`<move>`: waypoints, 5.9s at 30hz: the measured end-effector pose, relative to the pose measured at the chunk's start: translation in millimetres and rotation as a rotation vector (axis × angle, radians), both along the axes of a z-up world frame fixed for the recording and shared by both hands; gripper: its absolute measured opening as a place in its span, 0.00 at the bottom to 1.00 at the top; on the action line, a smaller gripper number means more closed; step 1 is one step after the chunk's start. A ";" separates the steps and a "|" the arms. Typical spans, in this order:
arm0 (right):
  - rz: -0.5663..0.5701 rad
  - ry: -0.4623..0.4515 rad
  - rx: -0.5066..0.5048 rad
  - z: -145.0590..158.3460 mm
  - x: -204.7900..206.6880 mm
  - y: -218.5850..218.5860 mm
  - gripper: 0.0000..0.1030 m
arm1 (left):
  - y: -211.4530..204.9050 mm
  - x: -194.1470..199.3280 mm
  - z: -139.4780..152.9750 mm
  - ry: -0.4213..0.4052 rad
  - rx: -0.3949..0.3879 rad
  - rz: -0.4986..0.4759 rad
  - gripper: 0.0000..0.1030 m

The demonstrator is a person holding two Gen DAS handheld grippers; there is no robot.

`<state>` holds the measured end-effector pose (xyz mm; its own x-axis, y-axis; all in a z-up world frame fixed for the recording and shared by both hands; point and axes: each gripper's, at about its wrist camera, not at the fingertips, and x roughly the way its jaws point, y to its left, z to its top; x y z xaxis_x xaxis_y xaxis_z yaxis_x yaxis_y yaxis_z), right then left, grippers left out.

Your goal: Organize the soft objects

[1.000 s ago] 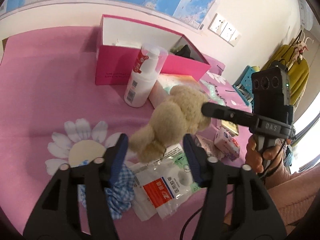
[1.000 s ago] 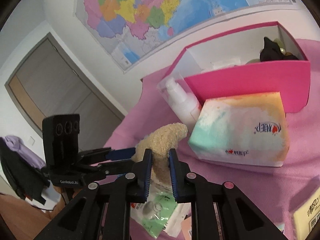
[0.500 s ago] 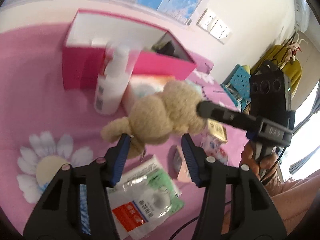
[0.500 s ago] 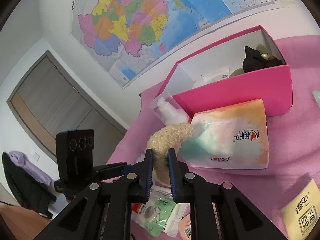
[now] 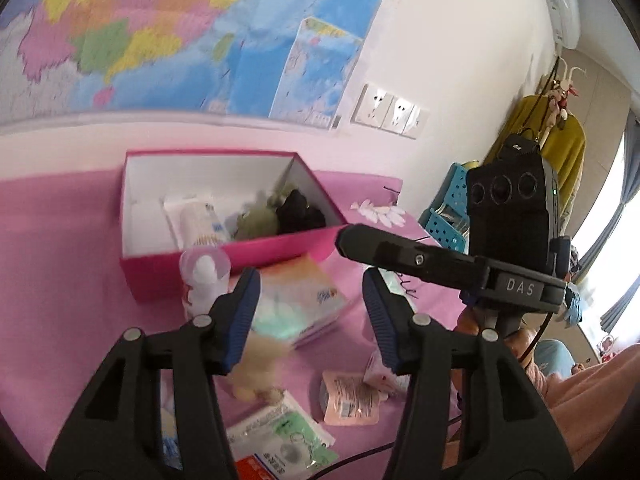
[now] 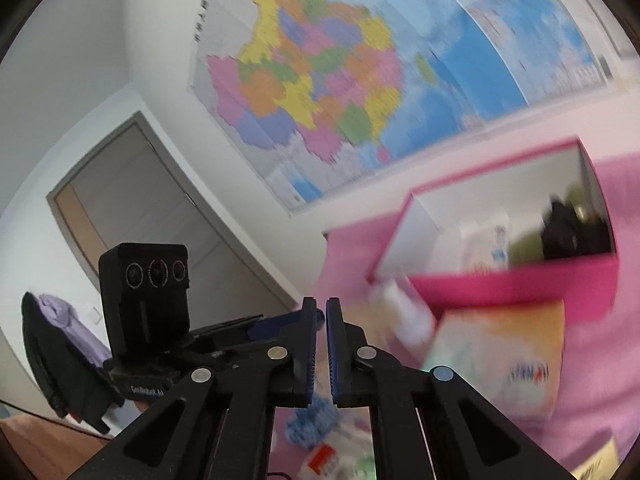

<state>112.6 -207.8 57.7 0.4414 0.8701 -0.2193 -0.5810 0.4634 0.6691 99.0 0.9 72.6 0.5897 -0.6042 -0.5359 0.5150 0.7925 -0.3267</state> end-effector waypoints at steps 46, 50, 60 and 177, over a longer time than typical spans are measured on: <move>0.146 -0.119 -0.446 -34.2 -32.0 72.9 0.14 | 60.4 11.5 -54.3 0.149 -0.055 0.044 0.54; 0.127 -0.198 -0.410 -2.0 -33.2 62.5 0.10 | 70.3 8.6 -22.8 0.071 -0.088 0.069 0.54; 0.089 -0.254 -0.328 34.5 0.0 56.5 0.05 | 73.8 8.7 -9.1 0.011 -0.068 0.091 0.54; 0.106 0.138 -0.381 -81.2 18.3 38.0 0.43 | 69.9 2.4 -82.8 0.199 0.049 0.175 0.56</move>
<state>130.9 -169.8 -23.5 0.2975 0.7546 -0.5848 -0.5560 0.6349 0.5364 101.5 70.9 -10.2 0.5630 -0.4730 -0.6778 0.2984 0.8811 -0.3670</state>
